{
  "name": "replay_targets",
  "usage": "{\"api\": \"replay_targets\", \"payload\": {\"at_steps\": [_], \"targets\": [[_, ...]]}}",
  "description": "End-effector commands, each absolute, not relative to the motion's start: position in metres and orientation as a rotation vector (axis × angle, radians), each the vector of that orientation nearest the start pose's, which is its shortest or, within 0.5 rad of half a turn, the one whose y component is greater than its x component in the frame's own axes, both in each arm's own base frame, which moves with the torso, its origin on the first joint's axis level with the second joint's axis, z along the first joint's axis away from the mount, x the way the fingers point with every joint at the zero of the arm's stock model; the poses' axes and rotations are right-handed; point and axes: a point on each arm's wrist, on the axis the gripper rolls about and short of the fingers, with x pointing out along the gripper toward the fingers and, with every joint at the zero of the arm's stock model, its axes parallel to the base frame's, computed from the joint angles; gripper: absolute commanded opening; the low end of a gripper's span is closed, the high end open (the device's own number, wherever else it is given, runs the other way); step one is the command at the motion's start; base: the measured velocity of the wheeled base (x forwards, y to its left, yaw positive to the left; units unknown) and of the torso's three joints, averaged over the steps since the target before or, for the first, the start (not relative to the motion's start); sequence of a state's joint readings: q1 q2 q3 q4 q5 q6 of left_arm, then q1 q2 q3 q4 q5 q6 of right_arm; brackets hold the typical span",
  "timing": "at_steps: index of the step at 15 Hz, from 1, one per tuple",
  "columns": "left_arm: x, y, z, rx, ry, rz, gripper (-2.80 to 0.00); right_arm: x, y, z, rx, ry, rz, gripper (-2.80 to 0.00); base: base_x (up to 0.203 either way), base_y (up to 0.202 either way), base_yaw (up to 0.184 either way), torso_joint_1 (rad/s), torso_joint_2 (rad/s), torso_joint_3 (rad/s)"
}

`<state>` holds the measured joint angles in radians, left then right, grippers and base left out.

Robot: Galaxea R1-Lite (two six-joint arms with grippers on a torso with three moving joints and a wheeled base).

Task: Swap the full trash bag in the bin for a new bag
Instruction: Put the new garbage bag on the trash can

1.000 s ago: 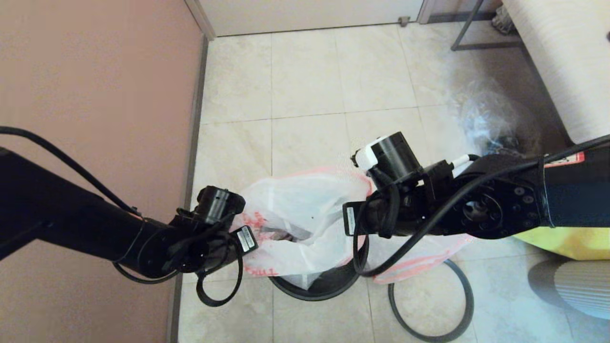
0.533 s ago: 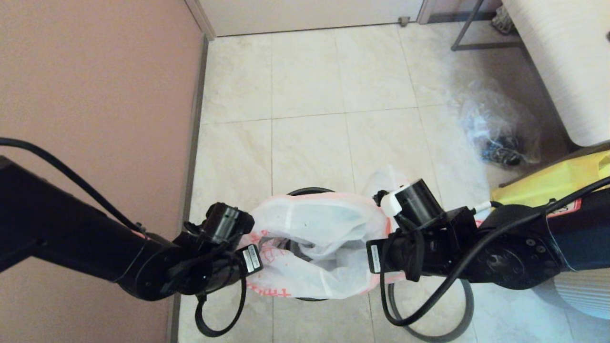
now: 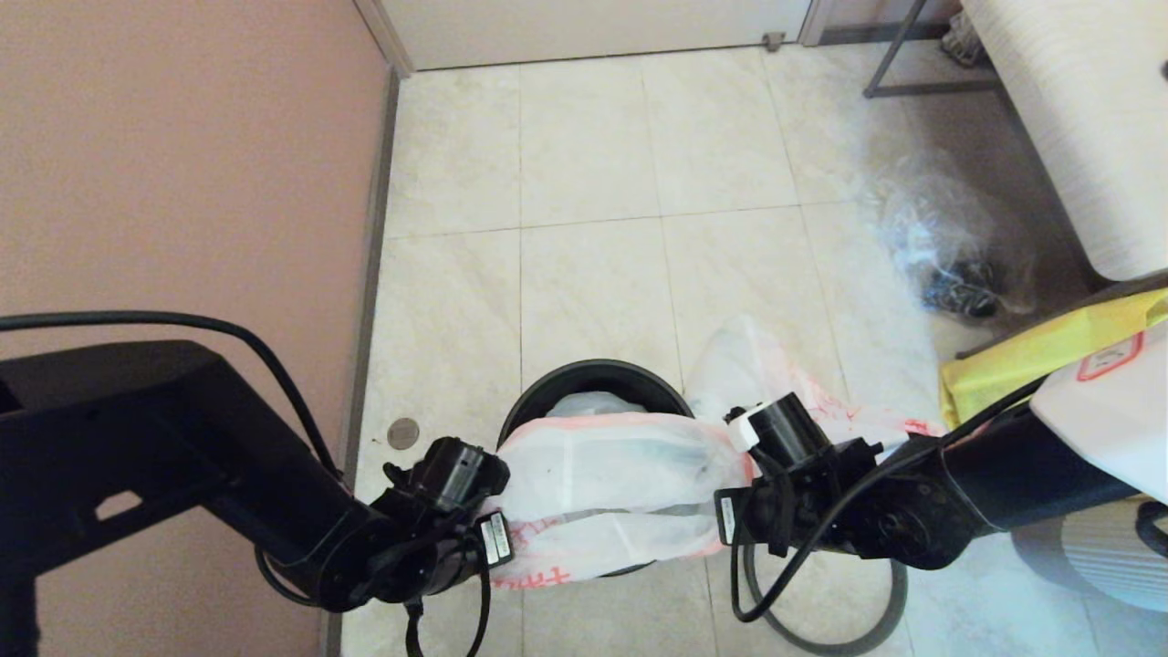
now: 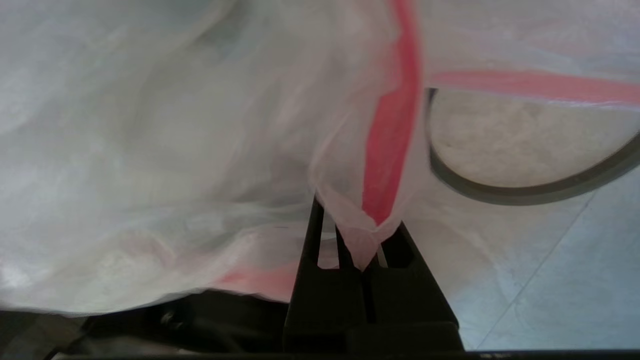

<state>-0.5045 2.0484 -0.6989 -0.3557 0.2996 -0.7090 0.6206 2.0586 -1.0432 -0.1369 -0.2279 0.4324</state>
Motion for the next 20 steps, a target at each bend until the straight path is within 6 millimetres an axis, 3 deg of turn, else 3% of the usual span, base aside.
{"api": "replay_targets", "payload": {"at_steps": [1,4,7,10,12,15,17,20], "targets": [[0.279,-0.145,0.017,-0.252,0.937,0.149,-2.8,0.31,0.205,0.058,0.03,0.896,0.149,-2.8,0.0,0.0,0.0,0.0,0.0,0.0],[0.268,-0.146,0.038,-0.247,0.91,0.11,-2.8,0.308,0.196,0.059,0.036,0.903,0.128,-2.8,0.0,0.0,0.0,0.0,0.0,0.0],[0.268,-0.138,0.021,-0.22,0.972,0.154,-2.8,0.308,0.189,0.051,0.025,0.93,0.104,-2.8,0.0,0.0,0.0,0.0,0.0,0.0],[0.252,-0.138,0.021,-0.202,0.993,0.137,-2.8,0.295,0.186,0.063,0.031,0.915,0.119,-2.8,0.0,0.0,0.0,0.0,0.0,0.0],[0.254,-0.138,0.015,-0.192,1.006,0.144,-2.8,0.285,0.185,0.071,0.029,0.909,0.133,-2.8,0.0,0.0,0.0,0.0,0.0,0.0],[0.243,-0.149,0.021,-0.174,0.997,0.095,-2.8,0.264,0.198,0.069,-0.027,0.918,0.16,-2.8,0.0,0.0,0.0,0.0,0.0,0.0],[0.24,-0.155,0.02,-0.157,1.001,0.078,-2.8,0.259,0.204,0.06,-0.072,0.929,0.145,-2.8,0.0,0.0,0.0,0.0,0.0,0.0],[0.235,-0.158,0.026,-0.153,0.984,0.06,-2.8,0.246,0.206,0.061,-0.111,0.947,0.151,-2.8,0.0,0.0,0.0,0.0,0.0,0.0]]}}
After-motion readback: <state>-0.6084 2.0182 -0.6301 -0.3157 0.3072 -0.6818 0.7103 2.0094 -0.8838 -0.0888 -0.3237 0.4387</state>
